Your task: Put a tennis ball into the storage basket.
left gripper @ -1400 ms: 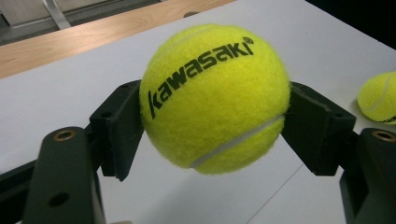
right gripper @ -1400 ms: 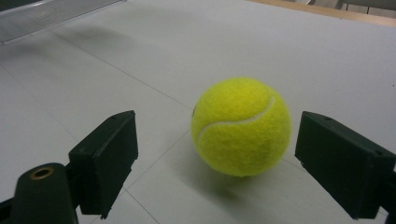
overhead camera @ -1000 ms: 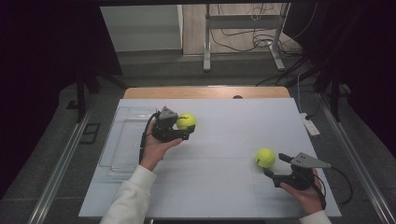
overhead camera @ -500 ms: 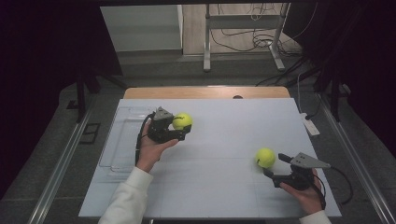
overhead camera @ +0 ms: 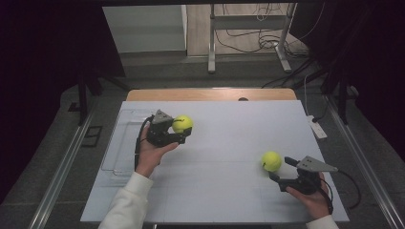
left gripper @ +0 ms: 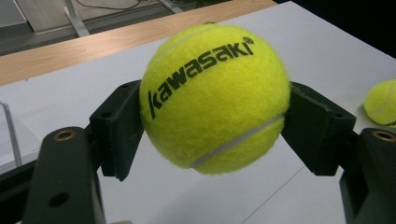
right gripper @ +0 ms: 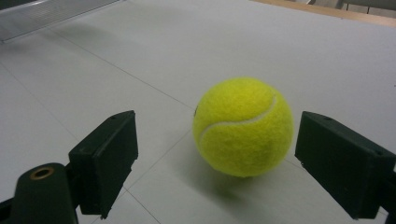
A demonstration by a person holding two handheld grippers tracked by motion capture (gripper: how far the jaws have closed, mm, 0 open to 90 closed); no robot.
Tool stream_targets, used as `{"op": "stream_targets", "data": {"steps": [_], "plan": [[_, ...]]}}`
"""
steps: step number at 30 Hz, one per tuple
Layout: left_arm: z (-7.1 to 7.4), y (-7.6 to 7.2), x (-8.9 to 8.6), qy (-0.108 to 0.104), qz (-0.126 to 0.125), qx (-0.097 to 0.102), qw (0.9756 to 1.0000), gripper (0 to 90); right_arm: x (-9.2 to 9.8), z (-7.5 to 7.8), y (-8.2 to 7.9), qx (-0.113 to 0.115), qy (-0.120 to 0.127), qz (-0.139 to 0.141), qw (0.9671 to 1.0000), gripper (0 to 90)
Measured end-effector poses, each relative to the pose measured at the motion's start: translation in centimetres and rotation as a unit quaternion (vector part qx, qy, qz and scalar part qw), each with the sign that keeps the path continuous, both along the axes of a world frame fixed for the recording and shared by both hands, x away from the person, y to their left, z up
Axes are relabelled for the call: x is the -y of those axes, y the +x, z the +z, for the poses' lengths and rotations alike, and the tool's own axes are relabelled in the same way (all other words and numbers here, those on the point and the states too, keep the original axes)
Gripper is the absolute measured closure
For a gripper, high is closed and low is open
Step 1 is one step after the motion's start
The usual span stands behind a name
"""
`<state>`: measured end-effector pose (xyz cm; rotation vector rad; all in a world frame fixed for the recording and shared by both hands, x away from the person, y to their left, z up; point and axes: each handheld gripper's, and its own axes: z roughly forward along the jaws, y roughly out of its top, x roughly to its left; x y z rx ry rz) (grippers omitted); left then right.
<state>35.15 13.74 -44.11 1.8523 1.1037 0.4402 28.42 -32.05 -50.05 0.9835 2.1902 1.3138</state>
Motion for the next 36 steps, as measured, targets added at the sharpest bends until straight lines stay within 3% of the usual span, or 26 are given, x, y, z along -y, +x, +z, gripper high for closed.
{"op": "stream_targets", "data": {"steps": [36], "plan": [[0.1, -0.5, -3.1, -0.014, 0.033, 0.005, 0.9994, 26.7, 0.0, 0.0, 0.1, 0.0, -0.001, -0.001, 1.0, 13.8]]}}
